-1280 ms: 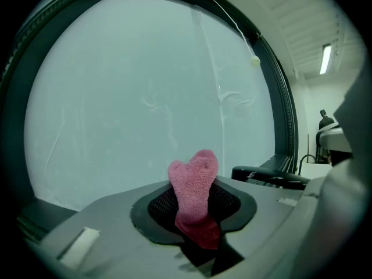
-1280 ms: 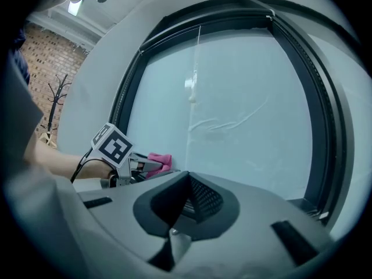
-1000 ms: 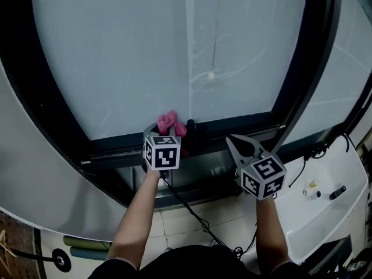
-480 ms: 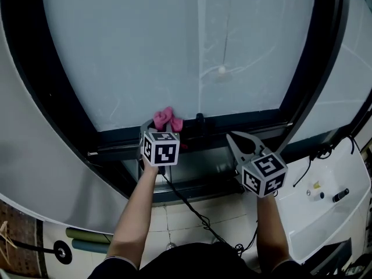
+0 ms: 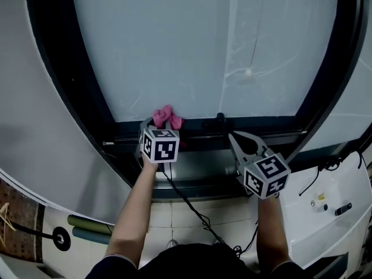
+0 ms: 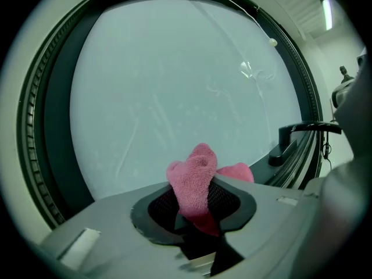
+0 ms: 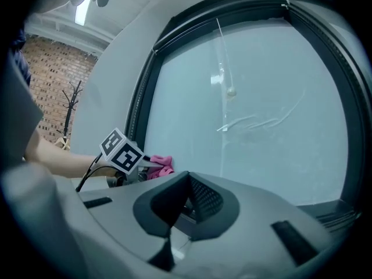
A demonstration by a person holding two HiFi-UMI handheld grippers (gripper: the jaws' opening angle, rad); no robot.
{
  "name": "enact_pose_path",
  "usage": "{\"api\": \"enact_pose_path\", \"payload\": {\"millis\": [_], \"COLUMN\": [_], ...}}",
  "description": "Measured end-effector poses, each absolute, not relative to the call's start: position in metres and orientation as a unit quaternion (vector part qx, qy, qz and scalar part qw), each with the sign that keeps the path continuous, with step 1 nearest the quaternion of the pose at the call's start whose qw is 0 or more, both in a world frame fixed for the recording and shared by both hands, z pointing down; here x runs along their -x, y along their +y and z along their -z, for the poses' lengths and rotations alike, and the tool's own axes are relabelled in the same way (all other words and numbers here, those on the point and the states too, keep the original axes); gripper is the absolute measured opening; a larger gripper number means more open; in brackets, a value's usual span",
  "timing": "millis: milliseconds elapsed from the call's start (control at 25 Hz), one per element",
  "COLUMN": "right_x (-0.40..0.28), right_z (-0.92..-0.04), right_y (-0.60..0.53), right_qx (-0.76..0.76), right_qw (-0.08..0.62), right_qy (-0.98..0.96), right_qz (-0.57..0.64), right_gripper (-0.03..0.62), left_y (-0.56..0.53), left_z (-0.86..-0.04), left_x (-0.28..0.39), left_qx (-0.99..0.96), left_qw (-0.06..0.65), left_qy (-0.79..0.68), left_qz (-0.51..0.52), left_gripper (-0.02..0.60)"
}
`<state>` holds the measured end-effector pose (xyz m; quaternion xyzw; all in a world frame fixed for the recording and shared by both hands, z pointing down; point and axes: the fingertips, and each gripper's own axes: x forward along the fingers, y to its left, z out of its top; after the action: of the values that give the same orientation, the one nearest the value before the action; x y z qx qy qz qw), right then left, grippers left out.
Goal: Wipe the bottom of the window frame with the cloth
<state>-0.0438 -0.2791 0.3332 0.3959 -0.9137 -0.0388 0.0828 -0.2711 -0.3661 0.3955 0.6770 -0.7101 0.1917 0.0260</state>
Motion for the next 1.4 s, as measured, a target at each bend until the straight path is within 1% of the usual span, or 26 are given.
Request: {"api": "enact_pose_path", "payload": {"millis": [440,720,1200,1400], "right_x": [0.091,0.117,0.152,0.148], "right_z": [-0.326,-0.32,-0.307,-0.304], "right_y": [-0.273,-0.271,-0.264,-0.26], "right_qx": [-0.36,-0.333,-0.293,-0.298], "right_qw": [0.064,0.053,0.038,0.036], "right_qy": [-0.93,-0.94,-0.953,-0.951], "right_qz": [0.046,0.054,0.068,0.074], "right_gripper": [0.002,0.002,0.002,0.002], "left_y": [-0.347,-0.336,-0.326,-0.325], "left_z": [-0.398,-0.398,-0.399,-0.397], "left_x": [0.347,0.389,0.412,0.416], "left_qx": [-0.626,-0.583,-0.541,-0.523], "left_qw": [0.03,0.013,0.03,0.026], "left_qy": [-0.75,-0.771,-0.787,-0.796], "left_qz": [-0.214,-0.256,-0.295,-0.303], "left_gripper": [0.121,0.12,0.117,0.117]}}
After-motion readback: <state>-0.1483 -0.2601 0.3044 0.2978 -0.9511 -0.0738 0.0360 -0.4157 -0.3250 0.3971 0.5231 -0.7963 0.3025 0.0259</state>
